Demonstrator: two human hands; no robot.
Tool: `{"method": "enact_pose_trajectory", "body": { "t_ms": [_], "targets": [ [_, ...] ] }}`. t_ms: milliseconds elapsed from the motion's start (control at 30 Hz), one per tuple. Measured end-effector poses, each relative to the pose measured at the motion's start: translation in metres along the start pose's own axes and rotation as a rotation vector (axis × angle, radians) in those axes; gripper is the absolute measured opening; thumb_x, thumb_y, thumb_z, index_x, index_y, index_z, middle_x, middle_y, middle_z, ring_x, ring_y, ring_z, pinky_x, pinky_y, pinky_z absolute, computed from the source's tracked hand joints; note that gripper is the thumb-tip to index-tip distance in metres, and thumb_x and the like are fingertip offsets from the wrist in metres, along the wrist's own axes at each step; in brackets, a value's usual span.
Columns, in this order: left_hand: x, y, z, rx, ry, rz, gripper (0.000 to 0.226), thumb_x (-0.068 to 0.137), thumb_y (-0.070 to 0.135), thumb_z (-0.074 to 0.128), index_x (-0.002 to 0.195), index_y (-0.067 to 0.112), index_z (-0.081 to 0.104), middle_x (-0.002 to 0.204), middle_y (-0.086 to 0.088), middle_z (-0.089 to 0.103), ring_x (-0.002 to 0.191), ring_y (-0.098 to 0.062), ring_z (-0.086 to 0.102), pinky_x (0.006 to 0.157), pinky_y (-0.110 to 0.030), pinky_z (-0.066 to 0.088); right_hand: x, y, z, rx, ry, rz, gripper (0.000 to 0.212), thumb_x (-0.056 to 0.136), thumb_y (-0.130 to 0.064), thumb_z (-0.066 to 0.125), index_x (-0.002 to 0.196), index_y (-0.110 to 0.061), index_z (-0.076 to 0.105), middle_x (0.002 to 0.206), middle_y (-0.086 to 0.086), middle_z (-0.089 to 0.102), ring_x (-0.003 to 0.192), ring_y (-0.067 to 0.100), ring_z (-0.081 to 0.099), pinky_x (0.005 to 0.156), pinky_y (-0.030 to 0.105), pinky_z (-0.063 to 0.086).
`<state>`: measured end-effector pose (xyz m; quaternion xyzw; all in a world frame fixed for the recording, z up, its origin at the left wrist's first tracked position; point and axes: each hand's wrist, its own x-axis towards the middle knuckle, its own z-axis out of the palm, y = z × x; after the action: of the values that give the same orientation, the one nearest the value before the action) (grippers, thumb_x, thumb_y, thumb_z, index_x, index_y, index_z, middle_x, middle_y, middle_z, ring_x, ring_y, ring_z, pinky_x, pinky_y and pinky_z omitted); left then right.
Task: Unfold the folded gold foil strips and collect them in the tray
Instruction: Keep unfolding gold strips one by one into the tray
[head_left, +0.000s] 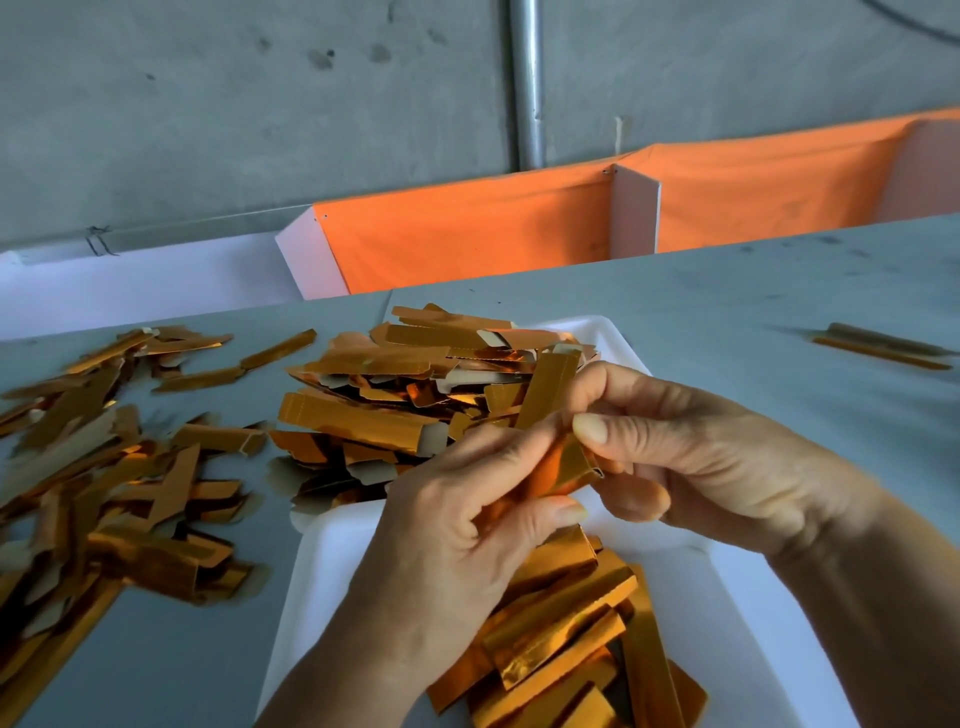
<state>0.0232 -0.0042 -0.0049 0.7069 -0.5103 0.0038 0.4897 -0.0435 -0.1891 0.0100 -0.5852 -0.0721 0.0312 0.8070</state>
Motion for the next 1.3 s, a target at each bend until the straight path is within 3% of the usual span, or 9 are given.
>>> {"method": "enact_pose_trajectory", "body": {
  "t_ms": [200,300,500,633,767,900,1000,1133,1300],
  "targets": [
    [0.001,-0.001,0.001,-0.055,-0.034,-0.053,0.043,0.08,0.043,0.064,0.123,0.041,0.057,0.106,0.02,0.063,0.103,-0.003,0.061,0.077,-0.01,0.049,0.001,0.002,0.001,0.033,0.05,0.117,0.021,0.073,-0.013,0.077,0.076,-0.008,0.057,0.057,0.003,0.047,0.038,0.009,0.046,0.04,0.017,0.039],
    [0.002,-0.004,0.002,-0.136,-0.07,-0.151,0.04,0.078,0.045,0.069,0.116,0.05,0.058,0.106,0.021,0.066,0.103,0.001,0.061,0.079,-0.01,0.049,0.002,0.004,-0.001,-0.014,0.1,0.156,0.02,0.07,-0.027,0.072,0.066,-0.013,0.059,0.055,0.001,0.05,0.041,0.011,0.049,0.043,0.019,0.041],
    [-0.003,-0.009,0.008,-0.083,-0.19,-0.271,0.073,0.067,0.061,0.068,0.131,0.061,0.033,0.109,0.027,0.065,0.103,0.006,0.06,0.09,-0.025,0.052,-0.001,0.001,-0.005,-0.227,0.055,0.249,0.03,0.075,-0.03,0.078,0.082,-0.008,0.059,0.059,0.005,0.056,0.047,0.015,0.058,0.046,0.02,0.046],
    [0.0,-0.005,0.007,0.045,-0.288,-0.342,0.066,0.061,0.08,0.05,0.122,0.071,0.026,0.111,0.032,0.062,0.103,0.012,0.057,0.093,-0.022,0.049,-0.003,0.002,-0.001,-0.49,0.07,0.35,0.023,0.082,-0.029,0.071,0.083,-0.01,0.057,0.064,0.004,0.063,0.053,0.018,0.063,0.05,0.022,0.049],
    [0.002,-0.009,-0.002,0.409,0.011,-0.289,0.05,0.081,0.067,0.033,0.124,0.048,0.05,0.12,0.02,0.054,0.093,0.007,0.053,0.073,-0.003,0.042,-0.004,0.002,0.0,-0.635,0.083,0.46,0.023,0.088,-0.034,0.064,0.09,-0.012,0.057,0.06,-0.003,0.063,0.051,0.014,0.062,0.05,0.021,0.047],
    [0.002,-0.027,-0.012,0.78,0.381,-0.273,0.023,0.085,0.015,0.064,0.107,0.017,0.072,0.116,-0.007,0.06,0.105,-0.027,0.054,0.079,-0.018,0.035,0.0,0.002,0.003,-0.758,0.279,0.225,0.022,0.09,-0.039,0.06,0.086,-0.017,0.061,0.051,-0.007,0.055,0.048,0.007,0.053,0.053,0.015,0.044],
    [0.003,-0.035,-0.009,0.897,0.199,-0.448,0.035,0.092,0.033,0.052,0.126,0.027,0.059,0.146,-0.011,0.038,0.121,-0.033,0.033,0.092,-0.04,0.038,0.008,0.009,0.01,-0.757,0.461,0.025,0.013,0.091,-0.031,0.06,0.084,-0.02,0.063,0.054,-0.005,0.061,0.049,0.003,0.056,0.053,0.013,0.045],
    [0.006,-0.045,-0.004,1.044,-0.098,-0.566,0.057,0.091,0.059,0.011,0.143,0.043,0.028,0.157,0.005,0.006,0.124,-0.022,0.025,0.099,-0.033,0.033,0.018,0.024,0.015,-1.122,0.682,-0.102,0.013,0.09,-0.037,0.058,0.089,-0.026,0.064,0.081,-0.013,0.062,0.076,0.001,0.059,0.06,0.007,0.042],
    [0.006,-0.044,-0.003,1.058,-0.194,-0.482,0.078,0.08,0.057,-0.009,0.133,0.039,0.045,0.155,0.01,0.011,0.125,-0.016,0.03,0.096,-0.031,0.033,0.025,0.036,0.014,-1.358,0.542,0.175,0.051,0.09,-0.063,0.039,0.128,-0.032,0.049,0.13,-0.001,0.046,0.113,0.02,0.05,0.094,0.033,0.044]
  ]
}}
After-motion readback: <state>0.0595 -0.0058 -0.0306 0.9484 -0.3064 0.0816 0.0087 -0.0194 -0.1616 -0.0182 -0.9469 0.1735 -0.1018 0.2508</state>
